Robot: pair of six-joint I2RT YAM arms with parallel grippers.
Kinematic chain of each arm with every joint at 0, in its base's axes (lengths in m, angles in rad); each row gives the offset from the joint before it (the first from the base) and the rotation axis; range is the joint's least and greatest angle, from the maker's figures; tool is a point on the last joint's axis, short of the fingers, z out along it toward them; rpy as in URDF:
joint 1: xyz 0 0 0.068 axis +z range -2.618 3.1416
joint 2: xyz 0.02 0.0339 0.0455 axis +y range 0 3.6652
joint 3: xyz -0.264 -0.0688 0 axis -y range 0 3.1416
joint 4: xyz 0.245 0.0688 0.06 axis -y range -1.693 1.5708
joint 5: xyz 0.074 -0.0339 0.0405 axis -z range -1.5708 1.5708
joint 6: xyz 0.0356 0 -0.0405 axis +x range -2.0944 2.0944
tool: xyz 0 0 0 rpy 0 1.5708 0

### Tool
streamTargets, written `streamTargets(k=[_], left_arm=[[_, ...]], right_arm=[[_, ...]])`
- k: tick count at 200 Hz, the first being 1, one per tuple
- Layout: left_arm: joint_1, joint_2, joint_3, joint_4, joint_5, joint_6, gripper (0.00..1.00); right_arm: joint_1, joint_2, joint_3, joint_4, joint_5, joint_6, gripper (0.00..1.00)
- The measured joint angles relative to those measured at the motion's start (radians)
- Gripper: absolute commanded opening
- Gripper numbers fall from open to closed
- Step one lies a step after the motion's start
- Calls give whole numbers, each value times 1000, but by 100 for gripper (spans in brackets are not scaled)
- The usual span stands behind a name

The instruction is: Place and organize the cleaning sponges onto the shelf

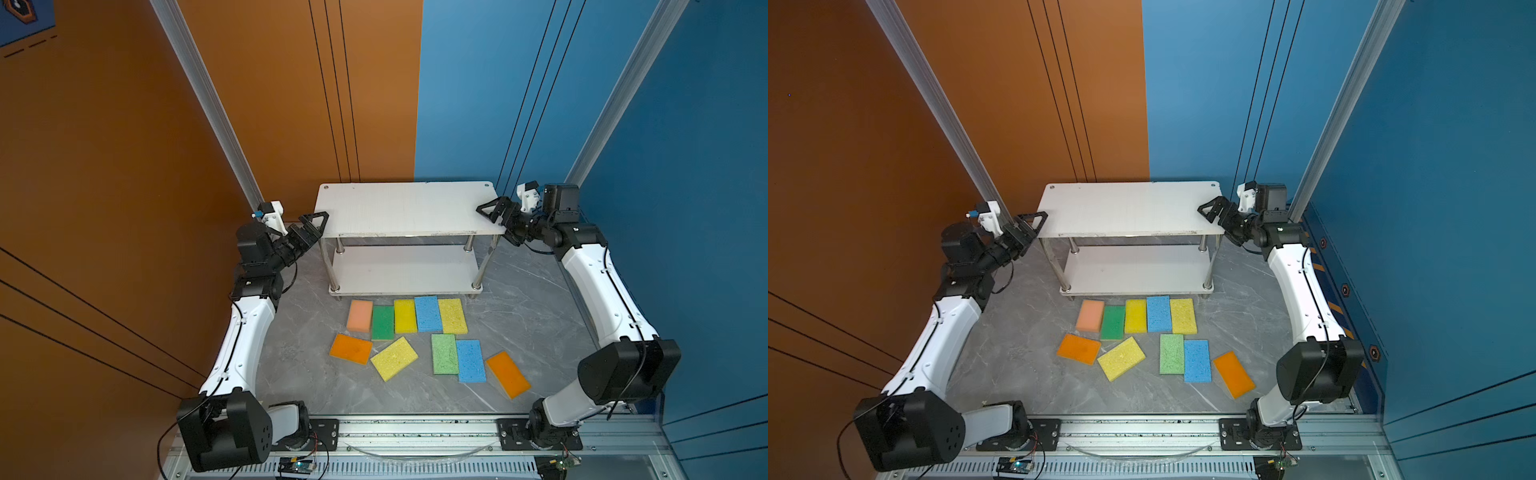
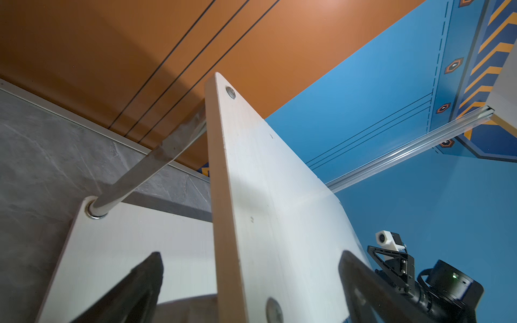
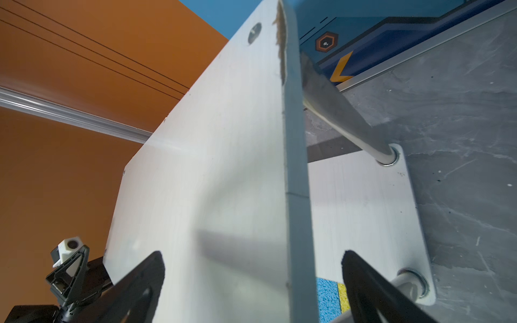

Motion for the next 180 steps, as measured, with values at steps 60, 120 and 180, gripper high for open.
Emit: streamTargets(k=[60, 120, 180], left_arm=[[37, -106, -3, -61, -55, 44, 98], [37, -245, -35, -125, -92, 44, 98], [-12, -391, -49, -306, -92, 82, 98]], right_arm=[[-95, -104, -64, -14, 79, -5, 99], [-171, -322, -163, -17, 123, -5, 100], [-152, -567, -267, -113, 126, -13, 100]])
